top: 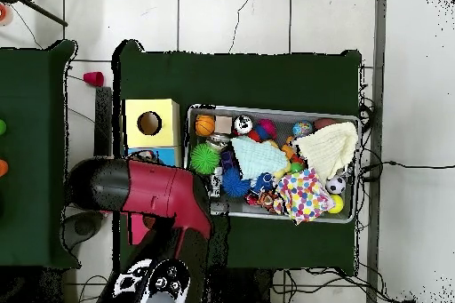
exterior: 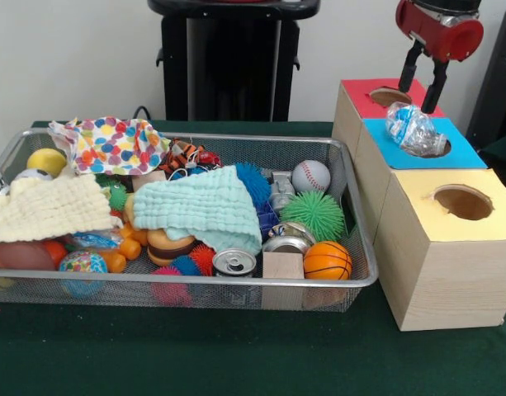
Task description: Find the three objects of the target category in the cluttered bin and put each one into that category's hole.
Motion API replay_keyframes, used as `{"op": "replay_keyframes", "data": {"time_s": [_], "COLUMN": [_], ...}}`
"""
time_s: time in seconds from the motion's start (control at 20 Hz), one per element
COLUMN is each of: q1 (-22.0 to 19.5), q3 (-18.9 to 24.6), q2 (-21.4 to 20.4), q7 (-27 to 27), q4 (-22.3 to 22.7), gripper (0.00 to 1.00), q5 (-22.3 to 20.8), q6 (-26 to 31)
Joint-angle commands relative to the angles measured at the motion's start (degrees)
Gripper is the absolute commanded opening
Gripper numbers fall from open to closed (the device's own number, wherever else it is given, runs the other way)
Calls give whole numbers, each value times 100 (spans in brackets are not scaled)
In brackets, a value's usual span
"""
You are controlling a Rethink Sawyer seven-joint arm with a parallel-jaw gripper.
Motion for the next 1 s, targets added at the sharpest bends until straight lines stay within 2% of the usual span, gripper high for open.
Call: {"op": "replay_keyframes", "data": {"time_s": [0.05,0.25,0.6,1.0], "q1": [-5,179,176,102], "q3": [263,146,250,586], "q2": [523,730,1242,1392], "q7": [1157,1328,1292,1174], "q4": [-240,-213,-36,205], "gripper": [100,100,100,100], "q5": [211,176,285,717], "q6": [-110,-51,-848,-1297]}}
